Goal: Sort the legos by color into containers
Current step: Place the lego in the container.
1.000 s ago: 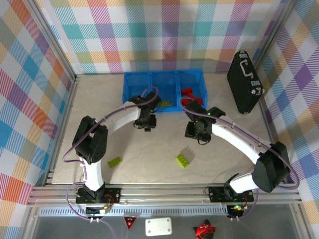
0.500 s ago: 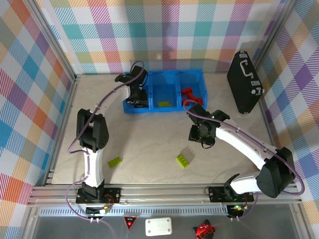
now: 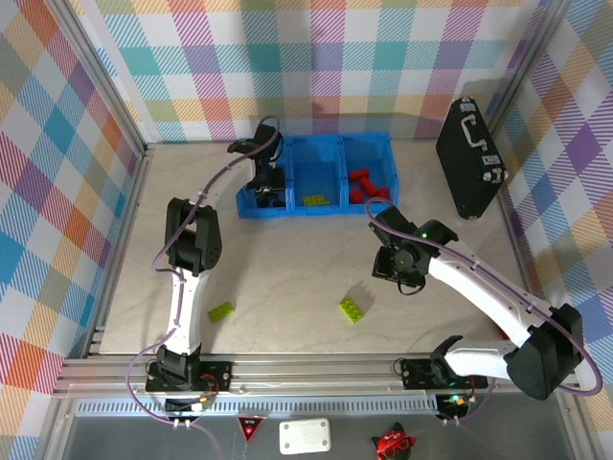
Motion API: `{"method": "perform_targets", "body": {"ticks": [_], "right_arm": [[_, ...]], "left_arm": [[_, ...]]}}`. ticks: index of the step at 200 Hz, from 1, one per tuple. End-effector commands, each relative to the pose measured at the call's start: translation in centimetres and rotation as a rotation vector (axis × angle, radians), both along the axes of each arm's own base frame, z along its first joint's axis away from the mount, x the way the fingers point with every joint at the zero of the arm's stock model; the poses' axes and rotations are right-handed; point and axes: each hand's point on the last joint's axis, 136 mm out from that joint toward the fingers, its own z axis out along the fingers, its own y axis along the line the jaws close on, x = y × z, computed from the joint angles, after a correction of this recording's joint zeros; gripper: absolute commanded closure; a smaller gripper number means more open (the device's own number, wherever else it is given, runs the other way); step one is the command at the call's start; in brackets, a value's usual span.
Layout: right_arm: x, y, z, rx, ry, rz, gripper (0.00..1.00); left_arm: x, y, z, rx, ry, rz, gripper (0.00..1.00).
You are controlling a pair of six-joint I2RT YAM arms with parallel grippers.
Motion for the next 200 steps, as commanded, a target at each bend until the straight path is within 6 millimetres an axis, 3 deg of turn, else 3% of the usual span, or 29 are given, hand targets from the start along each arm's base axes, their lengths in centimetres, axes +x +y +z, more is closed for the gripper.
{"method": "perform_targets", "body": {"ticks": [1,48,96,200], "right_arm": [[-0.8,-1.2,-0.1,-0.029,0.013,-0.023,0.47],[-0.7,-0.9,0.2,-0.015,0.009,-0.019,0.48],[-0.7,-0.7,0.1,-0.009,0.011,-0.020,0.48],[-0.3,1.5,-0.4,0.051,0.037,0.097,0.47]], "left_arm": [[2.0,-0.7,0.2,-0.044,-0.061,-0.036,0.65],[4.1,-1.3,-1.0,-0.074,-0.124,-0.064,0.64],[4.9,-1.4,-2.0,-0.092,-0.140,-0.068,0.61],[3.8,-1.2,0.2,-0.105,-0.144,-0.074,0.55]]}}
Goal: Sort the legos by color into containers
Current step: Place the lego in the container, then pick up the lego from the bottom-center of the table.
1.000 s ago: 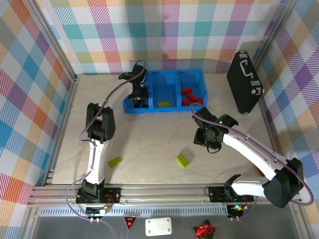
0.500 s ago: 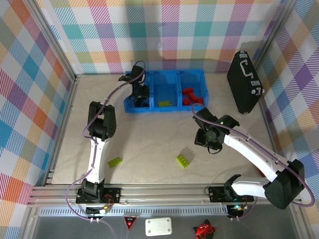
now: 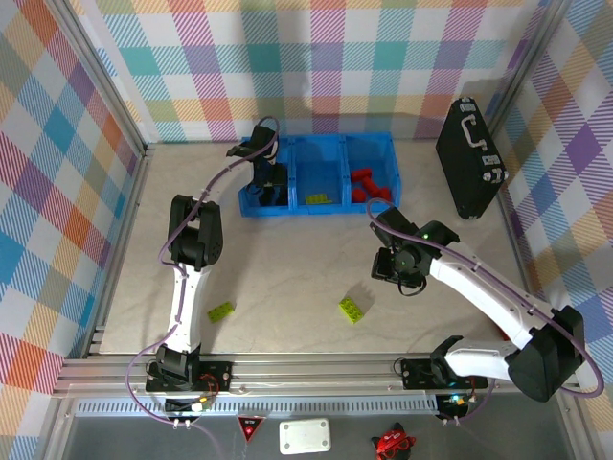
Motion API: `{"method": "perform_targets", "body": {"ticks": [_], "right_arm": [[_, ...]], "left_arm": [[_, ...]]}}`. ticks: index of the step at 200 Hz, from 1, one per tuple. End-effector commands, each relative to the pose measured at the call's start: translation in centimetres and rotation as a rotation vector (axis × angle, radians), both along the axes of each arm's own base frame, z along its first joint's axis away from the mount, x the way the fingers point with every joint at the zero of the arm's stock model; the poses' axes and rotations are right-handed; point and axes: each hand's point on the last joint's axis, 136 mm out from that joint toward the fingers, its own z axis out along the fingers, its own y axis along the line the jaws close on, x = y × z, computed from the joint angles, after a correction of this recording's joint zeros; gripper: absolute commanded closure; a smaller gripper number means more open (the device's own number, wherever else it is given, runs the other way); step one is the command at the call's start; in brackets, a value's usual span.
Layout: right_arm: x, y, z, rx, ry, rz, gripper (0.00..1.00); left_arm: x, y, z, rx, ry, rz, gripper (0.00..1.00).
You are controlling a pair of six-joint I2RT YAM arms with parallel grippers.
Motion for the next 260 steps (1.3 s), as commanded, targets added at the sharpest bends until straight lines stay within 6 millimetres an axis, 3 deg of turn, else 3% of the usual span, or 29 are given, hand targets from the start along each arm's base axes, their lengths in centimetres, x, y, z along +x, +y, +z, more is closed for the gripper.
{"method": "perform_targets", "body": {"ticks": [1,89,121,176,221,260], "right_arm": [[0.0,0.9,-0.4,0.024,0.024,0.066,0.47],[-0.6,3.7,-2.3,0.043,0.070,0.260,0.48],[-1.2,4.4,-3.5,0.035,0.098,0.304,0.49],[-2.1,6.2,-5.6,-0.013,0.146,0.405,0.49],[-2.2,7.4,-6.7,-0.119,0.172,0.511,0.49],[-2.3,8.3,-7.5,-0.189,0.204,0.591,0.48]], "left_arm": [[-0.6,-0.4,2.1,-0.039,-0.016,-0.023,0.55],[-6.1,0.6,5.5,-0.073,0.034,-0.011,0.56],[-9.5,0.8,6.5,-0.108,0.080,-0.028,0.56],[-15.4,2.9,8.2,-0.073,0.135,-0.035,0.56],[-19.9,5.4,8.0,0.013,0.178,-0.048,0.55],[-22.5,6.6,7.9,0.046,0.138,-0.089,0.54]]}}
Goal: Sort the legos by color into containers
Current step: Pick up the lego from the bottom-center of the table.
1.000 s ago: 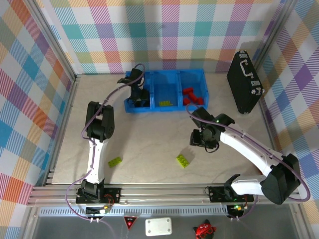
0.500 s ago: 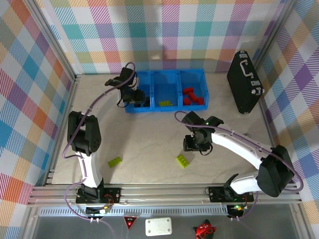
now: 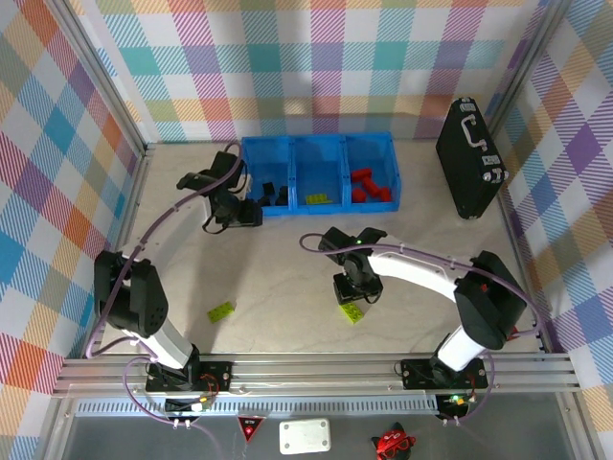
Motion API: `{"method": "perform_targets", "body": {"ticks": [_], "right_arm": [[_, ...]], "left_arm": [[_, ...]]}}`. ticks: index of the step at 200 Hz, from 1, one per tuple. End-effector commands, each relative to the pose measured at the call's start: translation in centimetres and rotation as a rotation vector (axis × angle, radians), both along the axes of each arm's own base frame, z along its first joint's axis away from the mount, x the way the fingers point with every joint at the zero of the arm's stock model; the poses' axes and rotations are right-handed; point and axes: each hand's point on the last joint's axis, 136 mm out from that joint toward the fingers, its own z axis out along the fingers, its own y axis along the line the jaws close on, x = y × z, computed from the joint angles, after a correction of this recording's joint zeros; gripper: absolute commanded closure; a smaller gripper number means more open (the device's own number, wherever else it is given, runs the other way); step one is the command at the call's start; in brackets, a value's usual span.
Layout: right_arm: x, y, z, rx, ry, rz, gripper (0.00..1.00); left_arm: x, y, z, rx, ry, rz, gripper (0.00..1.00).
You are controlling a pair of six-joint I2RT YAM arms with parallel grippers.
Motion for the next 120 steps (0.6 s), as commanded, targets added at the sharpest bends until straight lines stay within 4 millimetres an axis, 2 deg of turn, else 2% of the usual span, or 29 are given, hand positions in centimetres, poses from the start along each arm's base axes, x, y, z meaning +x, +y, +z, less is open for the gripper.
{"method": "perform_targets", "body": {"ticks": [1,31,66,120], "right_arm": [[0.0,0.1,0.1,-0.051,0.001,0.070,0.48],[0.0,0.9,-0.4,-0.067,0.019,0.099,0.46],[-0.1,1.6,-1.1,-0.083,0.037,0.127,0.45],[-0.3,2.3,-2.0,-0.105,0.052,0.150,0.42]], "left_arm": [[-1.8,1.2,0.3,0.041,-0.027,-0.041,0.54],[-2.9,1.6,0.9,0.044,-0.084,-0.070,0.54],[-2.8,1.6,2.3,0.041,-0.160,-0.102,0.53],[-3.3,1.1,2.2,0.008,-0.215,-0.147,0.52]]}}
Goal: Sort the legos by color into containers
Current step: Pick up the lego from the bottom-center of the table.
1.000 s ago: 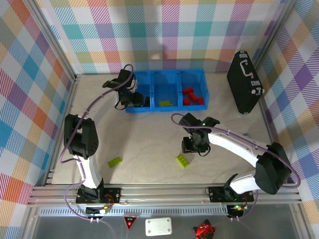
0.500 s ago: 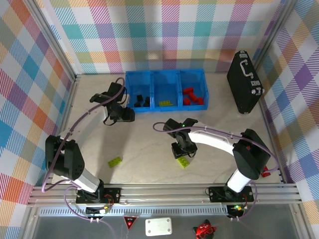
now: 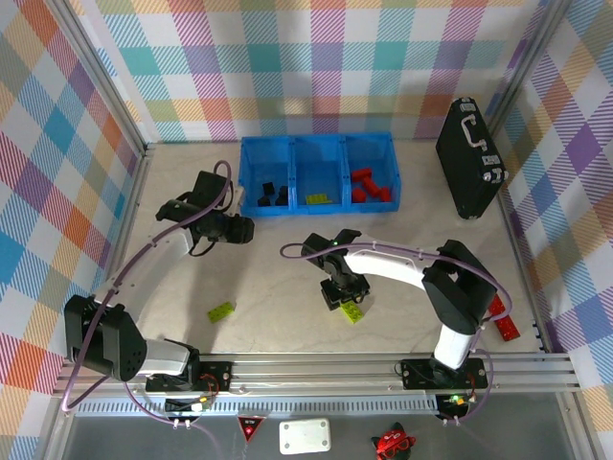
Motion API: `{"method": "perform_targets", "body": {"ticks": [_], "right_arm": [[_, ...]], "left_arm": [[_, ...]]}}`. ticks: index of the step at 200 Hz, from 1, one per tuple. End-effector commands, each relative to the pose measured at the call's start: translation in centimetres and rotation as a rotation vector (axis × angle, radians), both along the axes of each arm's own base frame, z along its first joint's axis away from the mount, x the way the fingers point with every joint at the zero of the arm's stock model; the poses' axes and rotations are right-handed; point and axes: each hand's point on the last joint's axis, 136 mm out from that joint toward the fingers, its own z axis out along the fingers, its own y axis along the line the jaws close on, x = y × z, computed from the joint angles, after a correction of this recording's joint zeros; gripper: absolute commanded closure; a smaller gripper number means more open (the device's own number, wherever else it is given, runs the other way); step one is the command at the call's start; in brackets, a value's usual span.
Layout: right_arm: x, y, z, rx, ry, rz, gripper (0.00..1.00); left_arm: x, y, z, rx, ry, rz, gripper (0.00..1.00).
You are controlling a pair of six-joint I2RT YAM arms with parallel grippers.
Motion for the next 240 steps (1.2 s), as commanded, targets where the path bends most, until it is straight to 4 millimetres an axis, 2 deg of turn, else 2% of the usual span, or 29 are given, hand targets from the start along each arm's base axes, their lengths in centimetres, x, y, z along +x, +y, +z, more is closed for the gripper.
{"method": "perform_targets", "body": {"ticks": [1,104,138,226,240], "right_arm": [[0.1,0.3,0.0,-0.023,0.002,0.033,0.42],[-0.5,0.5,-1.9,-0.064,0.034,0.057,0.43],[-0.6,0.4,-2.2,-0.077,0.033,0.062,0.47],[-0.3,0.6,-1.4,-0.068,0.008,0.049,0.63],[-0.2,0.7,-1.2,-0.062,0.001,0.043,0.63]], "left_arm": [[0.2,-0.4,0.6,-0.017,-0.050,-0.037,0.51],[0.4,-0.2,0.4,-0.005,-0.052,-0.039,0.51],[0.4,-0.3,0.4,-0.009,-0.050,-0.040,0.51],[0.3,-0.2,0.5,-0.005,-0.054,-0.037,0.51],[0.3,-0.2,0.5,-0.006,-0.055,-0.036,0.51]]}}
